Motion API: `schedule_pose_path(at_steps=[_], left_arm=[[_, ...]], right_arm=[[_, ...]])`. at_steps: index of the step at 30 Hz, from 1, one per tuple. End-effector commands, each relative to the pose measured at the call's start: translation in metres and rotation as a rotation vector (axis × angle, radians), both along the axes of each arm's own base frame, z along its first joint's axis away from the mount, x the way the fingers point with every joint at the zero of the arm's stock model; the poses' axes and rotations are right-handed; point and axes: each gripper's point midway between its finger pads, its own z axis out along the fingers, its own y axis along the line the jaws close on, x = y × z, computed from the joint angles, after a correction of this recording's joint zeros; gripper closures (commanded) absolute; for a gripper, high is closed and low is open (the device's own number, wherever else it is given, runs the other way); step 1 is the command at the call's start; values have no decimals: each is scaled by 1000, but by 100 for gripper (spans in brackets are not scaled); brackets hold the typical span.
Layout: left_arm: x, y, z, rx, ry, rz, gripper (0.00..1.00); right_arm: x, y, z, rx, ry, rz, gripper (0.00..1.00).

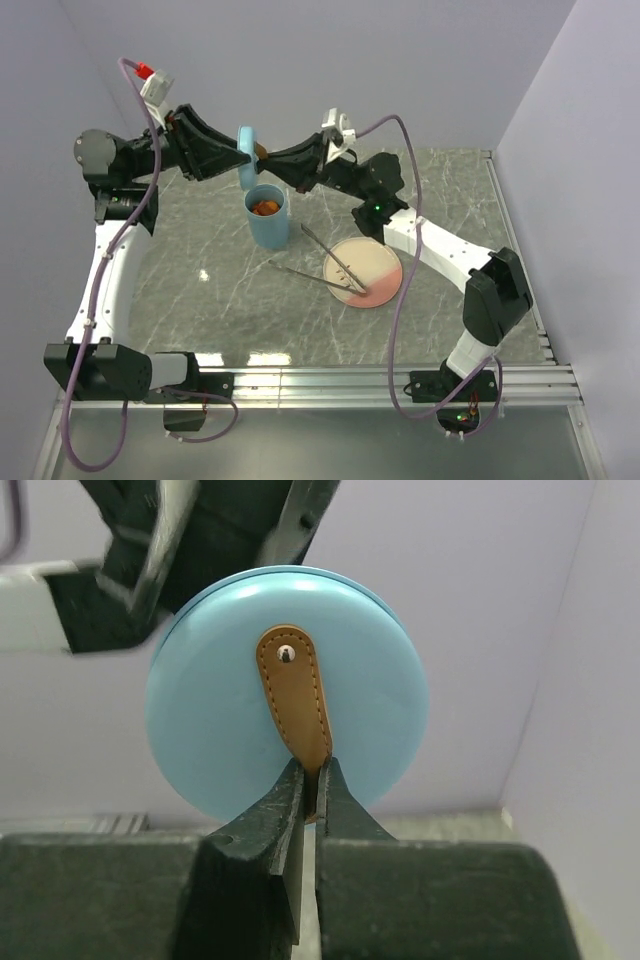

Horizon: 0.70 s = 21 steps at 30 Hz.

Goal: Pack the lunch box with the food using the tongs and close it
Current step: Pass the lid of the lunch box from the left arm to the right, then put the lid back on the lunch box

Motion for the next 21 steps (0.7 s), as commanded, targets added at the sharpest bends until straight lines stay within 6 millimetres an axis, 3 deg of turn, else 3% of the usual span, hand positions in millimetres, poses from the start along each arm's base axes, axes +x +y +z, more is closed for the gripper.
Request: schedule_pose_path(at_steps=[1,3,6,7,9,10,12,13,14,16,17,21], left_arm=[[23,20,9,10,-76,179,56],[35,35,11,25,-109,271,42],[60,55,-2,95,-112,439,25],[73,66,-9,138,-114,541,23],[81,76,-17,175,-106,619,22],[88,86,-28,215,-97,690,21],[94,96,-36,241,-82,758,21],[93,100,-43,265,-86,782,21],[96,106,-48,275,-78,823,21],[93,112,-58,290,-74,850,21],[93,115,-60,291,-72,870,21],[96,131,-76,304,-16,930,19]], right_arm=[[-2,-14,20,-64,12,-31,100],[8,-14,8,-164,80,-60,100],[25,-14,-15,-327,132,-131,100],[30,-15,-38,-428,162,-152,100],[46,-15,-43,-499,177,-205,100],[48,-18,-63,-590,204,-220,100],[70,-17,-71,-665,209,-294,100],[72,-23,-89,-750,254,-309,100],[85,-17,-86,-763,247,-332,100],[92,-24,-104,-867,280,-378,100],[101,-20,-103,-873,269,-399,100],[104,-23,-138,-1032,212,-468,100]])
